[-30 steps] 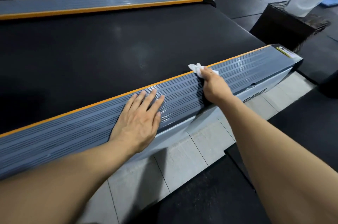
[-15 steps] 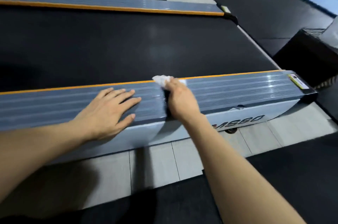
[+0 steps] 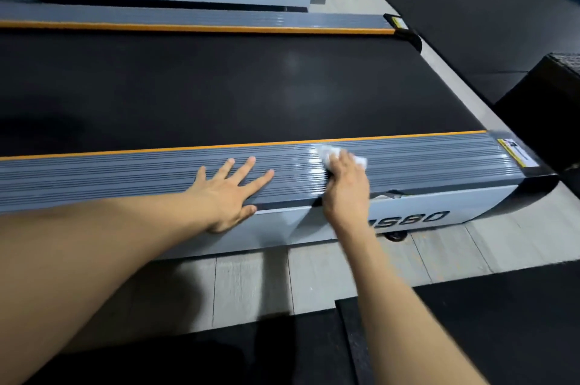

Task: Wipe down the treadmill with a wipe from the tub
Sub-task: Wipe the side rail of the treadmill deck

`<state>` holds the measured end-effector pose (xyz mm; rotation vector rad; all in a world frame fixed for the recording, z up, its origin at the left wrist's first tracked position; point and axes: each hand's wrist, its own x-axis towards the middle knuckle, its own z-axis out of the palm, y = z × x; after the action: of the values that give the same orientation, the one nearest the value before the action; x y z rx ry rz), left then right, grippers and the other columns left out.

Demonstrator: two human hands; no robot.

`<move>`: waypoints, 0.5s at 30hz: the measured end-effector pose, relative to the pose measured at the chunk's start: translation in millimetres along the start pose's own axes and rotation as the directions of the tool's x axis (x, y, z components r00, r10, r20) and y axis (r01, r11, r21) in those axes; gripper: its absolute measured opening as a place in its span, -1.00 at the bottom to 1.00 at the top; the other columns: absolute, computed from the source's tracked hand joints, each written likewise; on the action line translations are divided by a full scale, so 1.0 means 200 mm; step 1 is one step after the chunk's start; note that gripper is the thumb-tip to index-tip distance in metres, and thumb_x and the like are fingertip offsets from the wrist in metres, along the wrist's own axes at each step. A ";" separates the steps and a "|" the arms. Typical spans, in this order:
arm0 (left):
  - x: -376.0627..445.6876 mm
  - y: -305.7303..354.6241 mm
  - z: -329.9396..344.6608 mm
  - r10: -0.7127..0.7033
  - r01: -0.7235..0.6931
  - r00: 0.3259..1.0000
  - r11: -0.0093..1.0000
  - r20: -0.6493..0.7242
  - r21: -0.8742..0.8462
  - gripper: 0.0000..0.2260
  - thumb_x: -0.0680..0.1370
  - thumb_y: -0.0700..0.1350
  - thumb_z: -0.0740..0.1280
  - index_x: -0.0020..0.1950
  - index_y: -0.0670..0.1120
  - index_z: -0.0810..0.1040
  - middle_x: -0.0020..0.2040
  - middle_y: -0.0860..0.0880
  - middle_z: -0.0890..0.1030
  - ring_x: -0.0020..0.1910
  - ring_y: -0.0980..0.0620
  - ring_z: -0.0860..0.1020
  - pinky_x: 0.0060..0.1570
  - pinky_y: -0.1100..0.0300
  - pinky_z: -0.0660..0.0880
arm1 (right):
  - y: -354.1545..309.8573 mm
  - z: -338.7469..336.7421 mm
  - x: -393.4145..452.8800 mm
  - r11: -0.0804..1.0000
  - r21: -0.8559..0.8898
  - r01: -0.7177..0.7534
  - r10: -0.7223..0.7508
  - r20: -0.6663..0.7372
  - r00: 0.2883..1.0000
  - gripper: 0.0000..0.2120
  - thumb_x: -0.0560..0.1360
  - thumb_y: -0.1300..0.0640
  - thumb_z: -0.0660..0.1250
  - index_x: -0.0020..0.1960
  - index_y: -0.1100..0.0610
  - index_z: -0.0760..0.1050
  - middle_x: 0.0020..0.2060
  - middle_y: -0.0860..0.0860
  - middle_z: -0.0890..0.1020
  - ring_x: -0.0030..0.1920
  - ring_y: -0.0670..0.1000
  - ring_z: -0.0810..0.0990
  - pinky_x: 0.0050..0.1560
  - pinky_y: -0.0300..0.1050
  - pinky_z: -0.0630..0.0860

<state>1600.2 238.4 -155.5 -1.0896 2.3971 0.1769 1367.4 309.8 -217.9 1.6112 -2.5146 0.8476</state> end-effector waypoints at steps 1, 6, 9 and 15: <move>0.00 0.01 0.00 -0.012 0.012 1.000 1.000 0.008 -0.003 -0.39 0.70 0.25 -0.05 0.50 0.34 -0.50 0.59 0.07 -0.45 0.63 -0.15 -0.28 0.53 -0.38 -0.02 | -0.08 0.04 -0.05 0.998 0.037 0.048 -0.049 0.018 0.999 -0.45 0.40 0.17 -0.07 0.21 0.18 0.56 0.20 0.16 0.57 0.14 0.25 0.52 0.12 0.12 0.47; -0.01 0.03 -0.05 -0.065 0.064 0.993 0.998 0.100 0.012 -0.40 0.69 0.26 -0.04 0.54 0.32 -0.43 0.60 0.08 -0.44 0.64 -0.15 -0.24 0.50 -0.40 0.06 | -0.37 0.14 -0.29 0.966 0.181 0.184 -0.195 0.049 0.979 -0.48 0.50 0.23 0.10 0.43 0.22 0.47 0.43 0.17 0.49 0.47 0.17 0.41 0.49 0.16 0.31; -0.01 0.05 -0.10 -0.077 0.079 0.984 0.997 0.163 -0.001 -0.41 0.70 0.24 -0.03 0.56 0.32 -0.39 0.61 0.08 -0.40 0.64 -0.17 -0.21 0.50 -0.38 0.08 | -0.23 0.09 -0.24 0.967 0.170 0.191 -0.210 0.099 0.973 -0.46 0.50 0.30 0.18 0.48 0.18 0.43 0.46 0.15 0.45 0.49 0.17 0.37 0.52 0.11 0.27; 0.01 0.06 -0.19 -0.074 0.099 0.966 0.991 0.247 -0.091 -0.51 0.71 0.20 -0.16 0.60 0.29 -0.29 0.65 0.00 -0.31 0.64 -0.26 -0.14 0.58 -0.23 -0.09 | 0.26 -0.19 -0.08 0.998 -0.002 -0.057 0.057 0.157 0.986 -0.34 0.35 0.18 0.16 0.46 0.19 0.43 0.46 0.16 0.43 0.48 0.19 0.34 0.50 0.04 0.25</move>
<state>1575.7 233.6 -124.2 -1.1452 2.1376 0.3848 1321.5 357.6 -212.8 1.6766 -2.6778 0.7572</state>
